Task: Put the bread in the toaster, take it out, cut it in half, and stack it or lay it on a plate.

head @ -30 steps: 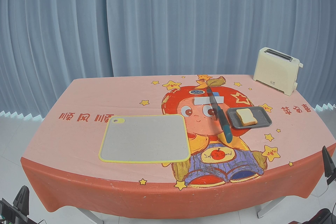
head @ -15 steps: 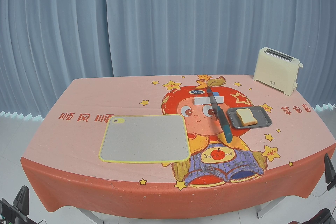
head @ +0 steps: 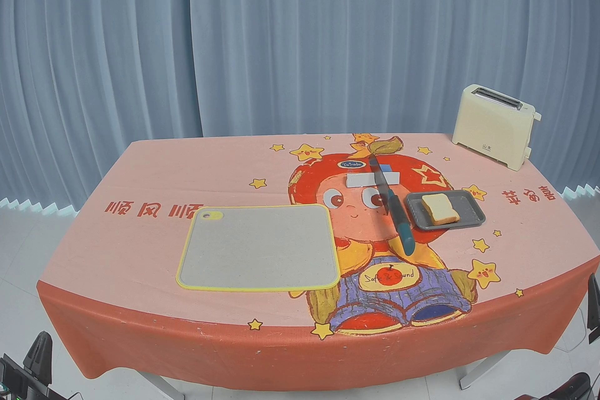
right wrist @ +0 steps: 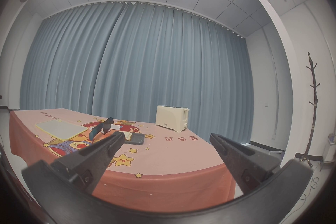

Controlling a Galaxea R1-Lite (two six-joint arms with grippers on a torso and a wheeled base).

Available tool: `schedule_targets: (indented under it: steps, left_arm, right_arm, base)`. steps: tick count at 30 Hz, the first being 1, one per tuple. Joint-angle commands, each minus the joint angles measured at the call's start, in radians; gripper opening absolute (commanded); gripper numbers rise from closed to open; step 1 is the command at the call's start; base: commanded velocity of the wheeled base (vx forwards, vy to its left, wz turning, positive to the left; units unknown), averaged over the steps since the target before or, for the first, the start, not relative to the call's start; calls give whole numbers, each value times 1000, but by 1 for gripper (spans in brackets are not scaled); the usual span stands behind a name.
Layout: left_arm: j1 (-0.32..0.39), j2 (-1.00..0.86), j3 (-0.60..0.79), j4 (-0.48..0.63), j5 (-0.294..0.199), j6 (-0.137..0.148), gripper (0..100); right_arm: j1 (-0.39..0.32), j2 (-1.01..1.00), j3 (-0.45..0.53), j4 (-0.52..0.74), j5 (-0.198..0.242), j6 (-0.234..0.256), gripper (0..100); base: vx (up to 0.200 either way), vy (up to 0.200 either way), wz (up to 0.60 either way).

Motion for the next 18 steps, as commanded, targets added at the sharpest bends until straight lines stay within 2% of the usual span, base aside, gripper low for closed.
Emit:
schedule_targets:
  steps: [1,5,7,8,14,16,18]
  left_arm:
    - [1,-16,18,0,0,1,0]
    - [1,-16,18,0,0,0,0]
    - [1,-16,18,0,0,0,0]
    - [1,-16,18,0,0,1,0]
    - [1,-16,18,0,0,0,0]
    - [1,-16,18,-2,0,0,0]
    - [1,-16,18,0,0,0,0]
  right_arm:
    - [-16,-31,-2,14,-1,0,100]
    - [-39,-73,19,45,10,0,100]
    - [-50,-156,49,115,59,0,100]
    - [-47,-177,53,146,70,0,100]
    - [-49,-182,53,187,91,15,100]
    - [-49,-182,53,187,151,21,100]
    - [-49,-180,53,198,188,23,100]
  base:
    - [0,0,0]
    - [0,0,0]
    - [0,0,0]
    - [0,0,0]
    - [0,0,0]
    - [0,0,0]
    - [0,0,0]
